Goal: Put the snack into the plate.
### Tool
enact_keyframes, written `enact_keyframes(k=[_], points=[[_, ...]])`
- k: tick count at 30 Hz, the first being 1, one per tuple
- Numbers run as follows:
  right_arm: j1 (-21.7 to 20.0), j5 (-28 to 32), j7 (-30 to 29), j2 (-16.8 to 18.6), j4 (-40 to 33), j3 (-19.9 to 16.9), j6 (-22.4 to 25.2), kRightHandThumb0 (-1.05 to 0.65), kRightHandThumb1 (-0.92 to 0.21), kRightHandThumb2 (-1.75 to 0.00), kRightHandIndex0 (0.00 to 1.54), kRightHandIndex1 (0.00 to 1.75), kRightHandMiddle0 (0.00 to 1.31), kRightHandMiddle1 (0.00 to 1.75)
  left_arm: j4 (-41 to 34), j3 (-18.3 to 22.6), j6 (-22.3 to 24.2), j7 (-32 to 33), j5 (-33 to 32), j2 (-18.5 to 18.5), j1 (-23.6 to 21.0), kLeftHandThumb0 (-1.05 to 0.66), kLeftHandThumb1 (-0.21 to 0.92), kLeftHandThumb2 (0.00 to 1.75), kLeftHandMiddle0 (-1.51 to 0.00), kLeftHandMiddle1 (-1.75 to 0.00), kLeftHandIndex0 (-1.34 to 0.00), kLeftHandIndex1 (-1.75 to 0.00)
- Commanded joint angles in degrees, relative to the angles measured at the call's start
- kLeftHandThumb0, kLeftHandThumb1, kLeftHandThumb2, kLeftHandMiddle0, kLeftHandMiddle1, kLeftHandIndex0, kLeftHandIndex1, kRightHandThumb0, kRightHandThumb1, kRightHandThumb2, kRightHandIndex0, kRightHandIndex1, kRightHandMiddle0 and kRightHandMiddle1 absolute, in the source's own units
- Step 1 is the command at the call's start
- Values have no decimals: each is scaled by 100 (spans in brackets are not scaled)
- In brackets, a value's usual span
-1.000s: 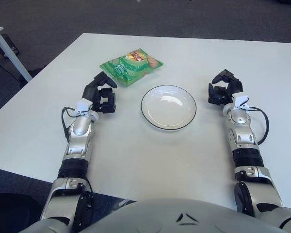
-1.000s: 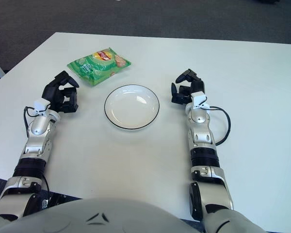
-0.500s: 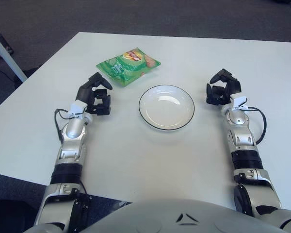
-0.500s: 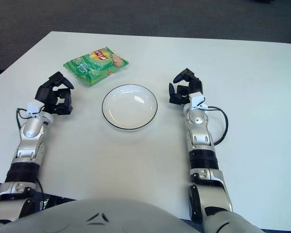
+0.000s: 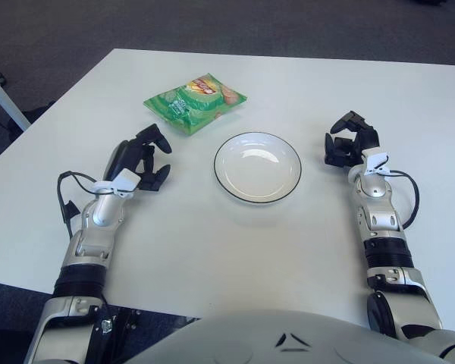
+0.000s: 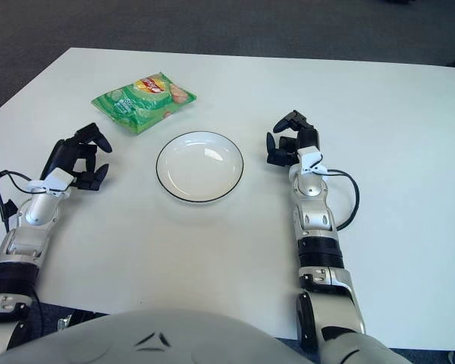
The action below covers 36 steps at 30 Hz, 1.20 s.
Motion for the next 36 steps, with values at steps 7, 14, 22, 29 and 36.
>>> enact_keyframes(k=[7,14,22,29,36], points=[[404,-31,-69,148,365,56,36,-49,-29,-135,135,175,64,175,-51,-138,143,221,528,109,-115,-48,31,132,-129,-175,-62,-175],[327,3,-63,140,496,47,8,-49,-29,-135,135,175,64,175,-111,-72,244,233,661,274,-423,-48,32,130,-128,-175,-61,-175],[267,-31,-97,126,653,53,-74,-49,-29,-135,135,175,64,175,-525,-54,495,266,1041,500,-817,-46,38,123,-124,-175,-56,-175],[244,-32,-82,106,731,69,-92,-49,-29,-135,135,175,64,175,-726,-114,715,691,1776,650,-1162,-45,43,117,-121,-175,-52,-175],[219,-19,-69,99,785,79,-53,-50,-28,-136,135,175,64,175,-665,-217,938,1046,2334,772,-1695,-44,46,114,-118,-175,-50,-175]])
